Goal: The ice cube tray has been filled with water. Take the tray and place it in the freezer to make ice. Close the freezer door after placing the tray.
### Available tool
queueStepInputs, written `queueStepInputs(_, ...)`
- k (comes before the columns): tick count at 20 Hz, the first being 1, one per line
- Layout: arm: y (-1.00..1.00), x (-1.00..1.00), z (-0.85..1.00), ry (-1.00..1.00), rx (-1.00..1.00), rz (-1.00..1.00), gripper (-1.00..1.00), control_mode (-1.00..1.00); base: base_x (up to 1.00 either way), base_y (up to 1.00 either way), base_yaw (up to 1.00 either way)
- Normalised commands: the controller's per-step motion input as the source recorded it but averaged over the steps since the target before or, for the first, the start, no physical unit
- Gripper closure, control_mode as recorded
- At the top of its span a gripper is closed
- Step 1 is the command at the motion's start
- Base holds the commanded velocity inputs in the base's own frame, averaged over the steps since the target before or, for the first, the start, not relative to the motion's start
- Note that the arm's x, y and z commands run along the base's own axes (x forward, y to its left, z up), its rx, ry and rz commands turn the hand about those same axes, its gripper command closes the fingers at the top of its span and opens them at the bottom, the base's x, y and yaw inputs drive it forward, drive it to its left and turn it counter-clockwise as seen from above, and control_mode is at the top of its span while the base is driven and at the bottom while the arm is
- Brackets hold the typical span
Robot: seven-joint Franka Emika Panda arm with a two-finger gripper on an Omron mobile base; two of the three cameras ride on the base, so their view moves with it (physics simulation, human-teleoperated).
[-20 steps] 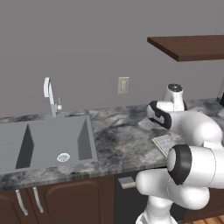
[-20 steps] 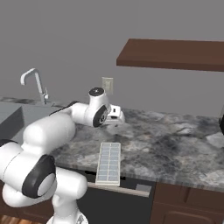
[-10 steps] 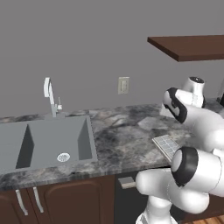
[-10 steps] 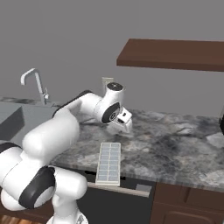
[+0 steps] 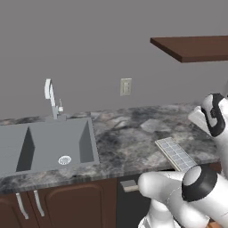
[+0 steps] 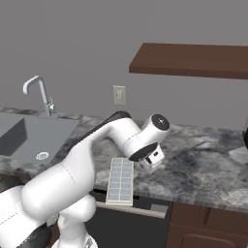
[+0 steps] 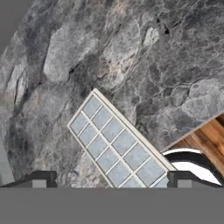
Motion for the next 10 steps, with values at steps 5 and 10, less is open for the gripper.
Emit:
queueStepInputs(5, -0.34, -0.72, -0.03, -0.13, 0.16, -0.23, -1.0, -1.0, 0.0, 0.0, 0.0)
queueStepInputs(10, -0.14, -0.26, -0.28, -0.19, 0.05, -0.17, -1.0, -1.0, 0.0, 0.0, 0.0)
